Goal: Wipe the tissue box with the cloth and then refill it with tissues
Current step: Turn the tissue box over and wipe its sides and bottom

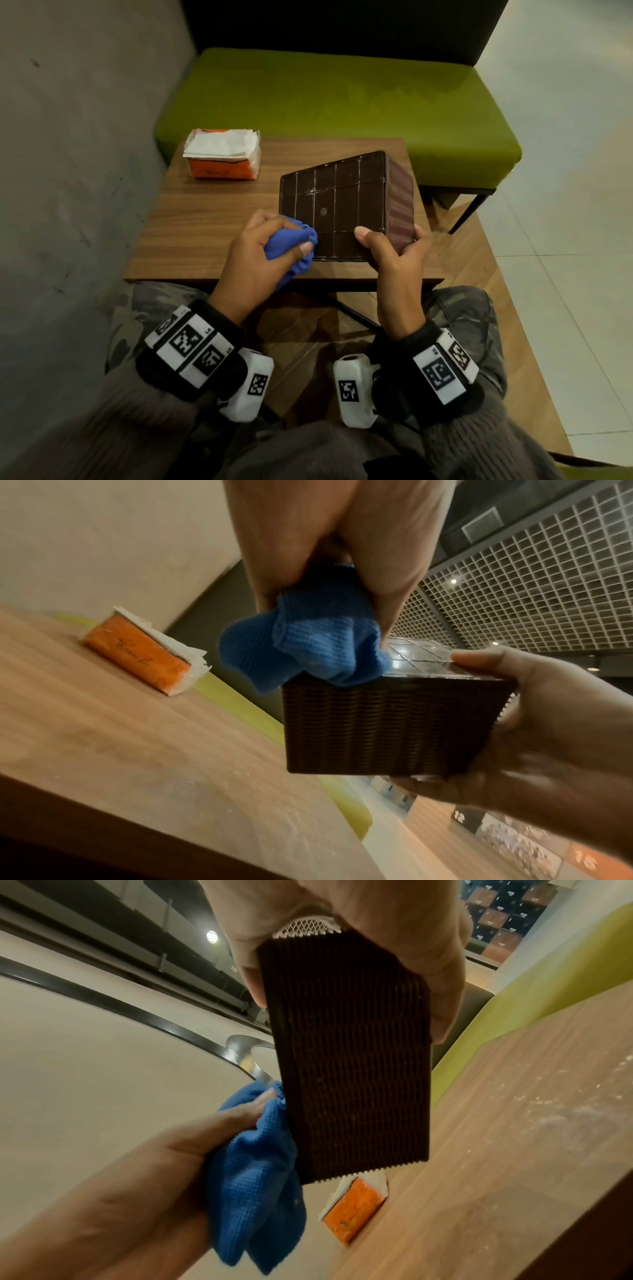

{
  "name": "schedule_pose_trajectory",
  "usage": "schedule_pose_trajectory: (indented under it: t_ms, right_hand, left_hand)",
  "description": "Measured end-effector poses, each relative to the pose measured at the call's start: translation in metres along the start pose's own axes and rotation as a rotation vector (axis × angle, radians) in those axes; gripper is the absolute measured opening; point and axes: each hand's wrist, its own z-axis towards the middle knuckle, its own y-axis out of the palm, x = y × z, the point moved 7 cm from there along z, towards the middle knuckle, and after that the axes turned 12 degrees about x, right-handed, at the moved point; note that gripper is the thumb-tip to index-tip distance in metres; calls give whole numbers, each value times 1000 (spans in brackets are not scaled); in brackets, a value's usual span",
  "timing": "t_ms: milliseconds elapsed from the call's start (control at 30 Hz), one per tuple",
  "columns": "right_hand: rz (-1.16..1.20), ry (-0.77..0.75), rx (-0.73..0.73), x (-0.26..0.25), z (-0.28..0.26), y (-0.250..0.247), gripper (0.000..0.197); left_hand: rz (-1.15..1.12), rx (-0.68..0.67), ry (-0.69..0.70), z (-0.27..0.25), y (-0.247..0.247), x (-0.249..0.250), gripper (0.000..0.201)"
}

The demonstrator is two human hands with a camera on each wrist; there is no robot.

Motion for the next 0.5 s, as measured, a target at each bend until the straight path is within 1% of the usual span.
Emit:
schedule_pose_trajectory:
  t_ms: [33,67,100,133,167,233,300,367,433,467,500]
  right_hand:
    - [8,-6,9,-1,1,-1,103]
    - [21,-8,18,-1,2,-4,101]
    - [32,-6,20,-1,5,-5,101]
    - [31,-3,14,-1,6,-6,102]
    - [18,-2,2,0,5,-5,103]
    - [-26,-19,-15,1,2,-3,104]
    - [-55,-63,-16,-3,1,-4,101]
    - [-56,-93,-16,-9,2,-5,97]
    - [-59,-92,-26,-10,4,-6,96]
    - [-55,-84,-39,-9,3,-5,96]
    - [-46,-76,-55,-8,1,-3,96]
  left_hand:
    - [-6,-41,4,-2,2,2,8]
    - [-8,-113,21,-6,6,5,7]
    - [-2,-184,54,-11,10,8,7]
    - [10,-222,94,-14,12,10,8]
    - [19,-219,124,-15,10,10,8]
    - [32,-133,146,-9,5,6,9]
    - [92,-73,159,-7,4,3,16]
    - [142,-121,193,-14,9,1,19]
    - [173,-184,241,-20,13,3,15]
    - [163,-162,233,-18,12,3,14]
    - [135,-98,202,-14,7,3,15]
